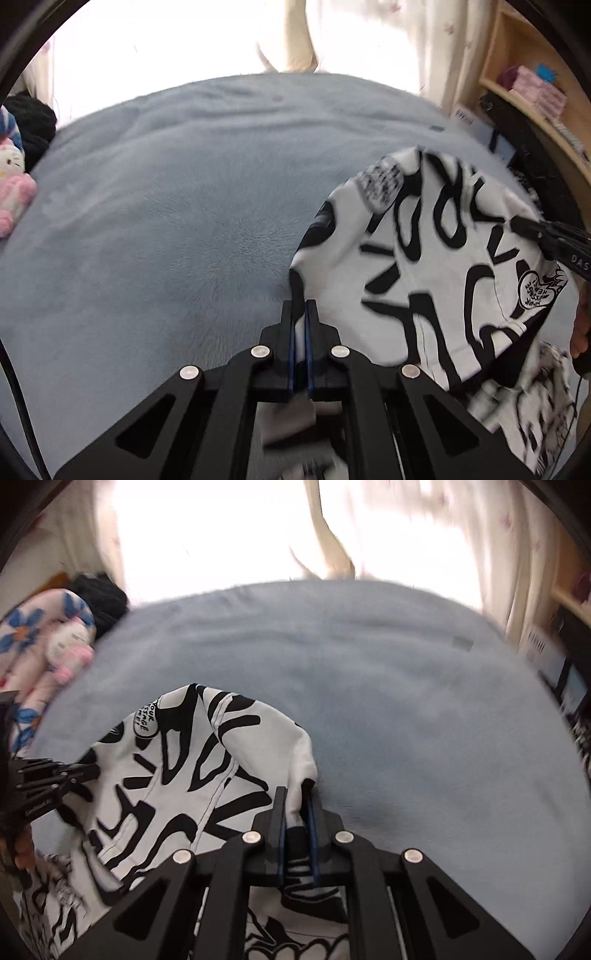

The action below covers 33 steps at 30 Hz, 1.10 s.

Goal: Fold large clothes

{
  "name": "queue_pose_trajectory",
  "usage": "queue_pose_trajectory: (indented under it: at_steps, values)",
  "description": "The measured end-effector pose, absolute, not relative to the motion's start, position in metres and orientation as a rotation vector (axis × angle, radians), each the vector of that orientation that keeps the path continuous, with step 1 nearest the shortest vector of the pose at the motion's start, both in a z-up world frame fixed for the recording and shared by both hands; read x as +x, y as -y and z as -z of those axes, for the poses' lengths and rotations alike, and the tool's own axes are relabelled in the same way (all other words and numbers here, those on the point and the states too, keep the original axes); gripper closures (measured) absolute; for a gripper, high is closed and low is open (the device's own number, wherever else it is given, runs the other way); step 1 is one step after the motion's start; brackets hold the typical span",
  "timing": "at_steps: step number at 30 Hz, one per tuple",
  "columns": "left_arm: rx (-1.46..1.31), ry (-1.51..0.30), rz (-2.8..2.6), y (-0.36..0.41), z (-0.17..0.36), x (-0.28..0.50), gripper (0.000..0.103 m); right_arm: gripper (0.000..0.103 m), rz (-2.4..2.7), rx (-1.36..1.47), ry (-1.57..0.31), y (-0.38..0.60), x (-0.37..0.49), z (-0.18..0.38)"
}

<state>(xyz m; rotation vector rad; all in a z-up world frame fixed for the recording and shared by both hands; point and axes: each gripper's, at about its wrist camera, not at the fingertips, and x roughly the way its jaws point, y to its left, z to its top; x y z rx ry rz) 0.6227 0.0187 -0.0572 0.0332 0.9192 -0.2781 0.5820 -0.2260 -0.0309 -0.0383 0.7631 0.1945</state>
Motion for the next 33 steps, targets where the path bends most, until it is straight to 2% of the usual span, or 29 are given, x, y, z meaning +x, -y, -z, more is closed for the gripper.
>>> queue_pose_trajectory:
  at_steps: [5,10,14,18,22,23,26,28,30,33]
  values:
    - [-0.052,-0.801,0.351,-0.038,0.018,0.538,0.101,0.094,-0.195,-0.194,-0.504,0.224,0.468,-0.008]
    - [-0.086,-0.818,0.421,-0.053,0.016,0.457,0.101,0.094,-0.205,-0.444,-0.324,0.191,0.351,-0.009]
    - [-0.11,-0.862,0.433,-0.068,0.028,0.413,0.101,0.093,-0.181,-0.571,-0.309,0.177,0.289,0.014]
    - [-0.109,-0.956,0.43,-0.082,0.046,0.353,0.1,0.079,-0.168,-0.563,-0.386,0.182,0.24,0.034]
    - [-0.118,-1.021,0.444,-0.092,0.052,0.302,0.1,0.069,-0.155,-0.442,-0.496,0.193,0.204,0.037]
    - [-0.129,-1.039,0.454,-0.093,0.052,0.294,0.1,0.063,-0.163,-0.405,-0.53,0.195,0.201,0.037]
    - [-0.186,-1.101,0.48,-0.093,0.052,0.28,0.084,0.045,-0.184,-0.225,-0.681,0.208,0.2,0.038]
    - [-0.248,-1.144,0.497,-0.092,0.048,0.281,0.055,0.043,-0.216,-0.023,-0.769,0.221,0.204,0.038]
    - [-0.308,-1.159,0.507,-0.085,0.04,0.285,0.036,0.042,-0.238,0.183,-0.844,0.236,0.214,0.039]
    - [-0.434,-1.185,0.552,-0.08,0.032,0.298,0.033,0.038,-0.251,0.474,-0.935,0.257,0.233,0.042]
